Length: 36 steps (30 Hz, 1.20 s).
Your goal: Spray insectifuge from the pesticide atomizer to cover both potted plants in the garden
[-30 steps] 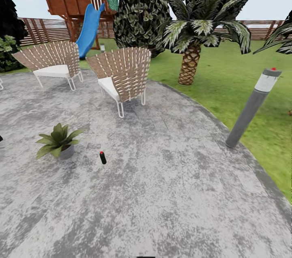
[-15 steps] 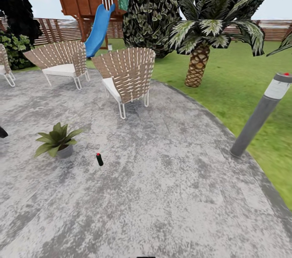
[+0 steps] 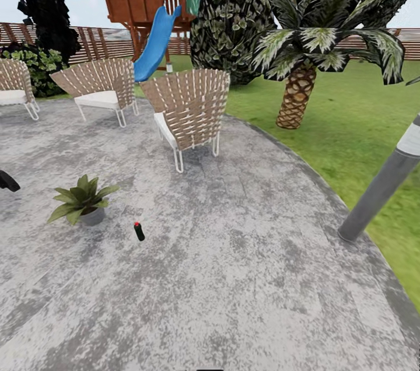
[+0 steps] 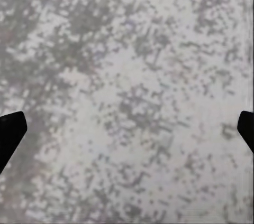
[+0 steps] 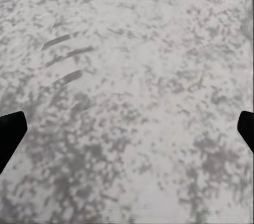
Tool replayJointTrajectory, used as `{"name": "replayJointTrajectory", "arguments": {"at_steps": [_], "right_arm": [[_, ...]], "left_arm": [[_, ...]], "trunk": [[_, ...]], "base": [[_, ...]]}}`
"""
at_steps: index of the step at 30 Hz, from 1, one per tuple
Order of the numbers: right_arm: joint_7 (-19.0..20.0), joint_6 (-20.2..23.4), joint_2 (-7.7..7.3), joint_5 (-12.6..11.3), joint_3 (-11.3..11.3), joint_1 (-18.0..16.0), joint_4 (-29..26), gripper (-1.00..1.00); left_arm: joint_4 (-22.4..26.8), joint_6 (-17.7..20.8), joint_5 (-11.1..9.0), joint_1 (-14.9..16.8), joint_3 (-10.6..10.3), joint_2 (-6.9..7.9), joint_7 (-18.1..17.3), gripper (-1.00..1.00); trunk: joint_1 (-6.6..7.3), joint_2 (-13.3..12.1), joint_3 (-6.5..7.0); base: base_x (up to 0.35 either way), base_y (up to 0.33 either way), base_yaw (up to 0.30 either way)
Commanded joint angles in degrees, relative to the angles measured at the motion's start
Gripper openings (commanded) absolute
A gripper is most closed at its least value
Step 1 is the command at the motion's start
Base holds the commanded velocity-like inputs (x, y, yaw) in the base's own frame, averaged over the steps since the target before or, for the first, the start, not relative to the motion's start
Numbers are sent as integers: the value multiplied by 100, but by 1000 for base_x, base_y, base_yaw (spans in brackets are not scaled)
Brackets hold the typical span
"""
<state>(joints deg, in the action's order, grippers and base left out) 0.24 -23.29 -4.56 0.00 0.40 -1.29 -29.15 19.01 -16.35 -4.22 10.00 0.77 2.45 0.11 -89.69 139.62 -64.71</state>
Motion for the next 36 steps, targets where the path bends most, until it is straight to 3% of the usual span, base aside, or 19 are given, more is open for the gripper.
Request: {"name": "replayJointTrajectory", "arguments": {"at_steps": [1, 15, 36], "right_arm": [[2, -18, -1, 0, 4, -3, 6, 100], [2, -18, -1, 0, 4, -3, 6, 100], [2, -18, -1, 0, 4, -3, 6, 100]], "left_arm": [[-2, -17, -44, 2, -7, 1, 0, 100], [-2, -17, -44, 2, -7, 1, 2, 100], [-2, -17, -44, 2, -7, 1, 2, 100]], "trunk": [[0, 1, -4], [0, 1, -4], [0, 1, -4]], "base": [[133, -261, 27], [132, -261, 31], [132, -261, 259]]}}
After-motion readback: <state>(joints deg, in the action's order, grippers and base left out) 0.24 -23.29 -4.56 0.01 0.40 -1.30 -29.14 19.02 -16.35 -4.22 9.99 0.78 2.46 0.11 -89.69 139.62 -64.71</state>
